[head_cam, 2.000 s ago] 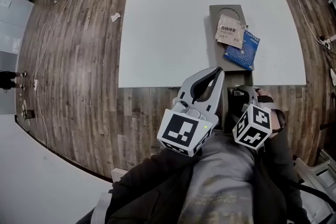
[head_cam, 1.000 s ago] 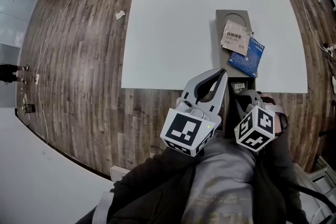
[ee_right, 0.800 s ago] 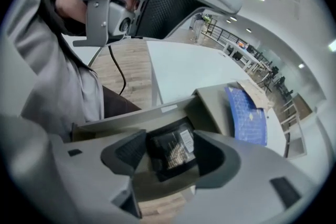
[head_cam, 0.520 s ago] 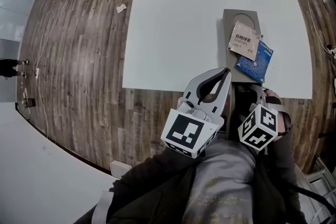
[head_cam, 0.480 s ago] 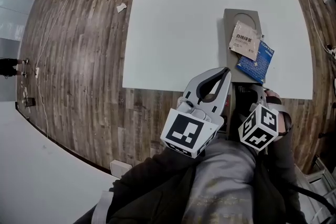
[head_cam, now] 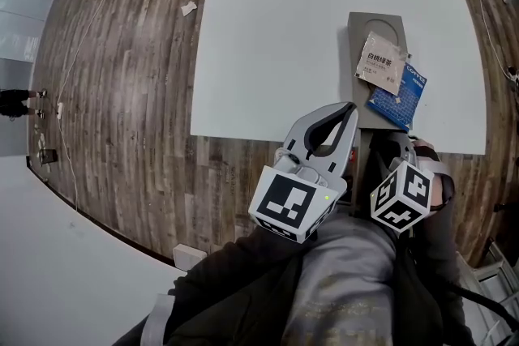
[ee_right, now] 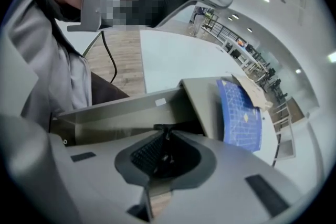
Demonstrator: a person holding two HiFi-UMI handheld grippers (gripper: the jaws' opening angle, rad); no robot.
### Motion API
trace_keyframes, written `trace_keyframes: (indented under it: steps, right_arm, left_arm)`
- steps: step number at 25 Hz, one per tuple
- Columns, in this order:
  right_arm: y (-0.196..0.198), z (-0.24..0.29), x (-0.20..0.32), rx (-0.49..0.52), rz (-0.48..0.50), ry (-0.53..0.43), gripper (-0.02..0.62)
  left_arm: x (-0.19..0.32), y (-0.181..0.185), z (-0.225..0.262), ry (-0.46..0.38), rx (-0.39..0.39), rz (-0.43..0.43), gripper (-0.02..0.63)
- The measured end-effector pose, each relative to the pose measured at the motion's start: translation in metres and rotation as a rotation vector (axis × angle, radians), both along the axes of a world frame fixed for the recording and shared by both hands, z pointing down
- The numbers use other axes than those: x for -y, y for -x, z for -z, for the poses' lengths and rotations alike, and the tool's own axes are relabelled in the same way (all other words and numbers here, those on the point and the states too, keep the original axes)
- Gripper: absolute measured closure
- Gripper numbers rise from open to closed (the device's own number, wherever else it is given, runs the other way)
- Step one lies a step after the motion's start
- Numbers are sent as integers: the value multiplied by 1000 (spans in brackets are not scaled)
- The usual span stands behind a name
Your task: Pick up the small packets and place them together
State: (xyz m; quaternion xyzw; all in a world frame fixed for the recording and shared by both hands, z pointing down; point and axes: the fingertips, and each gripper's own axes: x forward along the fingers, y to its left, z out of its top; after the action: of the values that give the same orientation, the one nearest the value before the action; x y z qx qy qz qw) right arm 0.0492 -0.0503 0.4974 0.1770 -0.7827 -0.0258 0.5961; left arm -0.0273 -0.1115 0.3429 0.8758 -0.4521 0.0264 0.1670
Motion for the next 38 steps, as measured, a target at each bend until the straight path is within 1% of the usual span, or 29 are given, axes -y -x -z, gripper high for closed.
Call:
trace_keyframes:
  steps: [3, 9, 16, 21, 25, 28, 31, 35, 38]
  right_arm:
    - [1, 6, 1, 30, -21, -24, 578]
    - [5, 33, -11, 97, -33, -67, 583]
    - [7, 72, -47, 170, -19, -130, 583]
    - [7, 82, -80, 209, 17, -108, 583]
    - [1, 80, -89, 219, -10, -109, 583]
    - [-3, 83, -86, 233, -43, -117, 583]
    - [-4, 95, -73, 254, -75, -141, 583]
    - [-3, 114, -40, 273, -107, -190, 583]
    - [1, 126, -5, 275, -112, -227, 583]
  left_arm:
    - [-1, -3, 2, -9, 3, -4, 603]
    - [-12, -13, 14, -15, 8, -31, 603]
    - [-37, -35, 36, -32, 32, -83, 603]
    - [-53, -57, 47, -40, 42, -145, 603]
    - [-60, -71, 47, -42, 45, -184, 603]
    - [-63, -71, 43, -30, 47, -193, 603]
    - [-57, -63, 45, -33, 43, -183, 603]
    - [-42, -46, 49, -39, 36, -156, 603]
    - [-28, -30, 49, -36, 35, -135, 603]
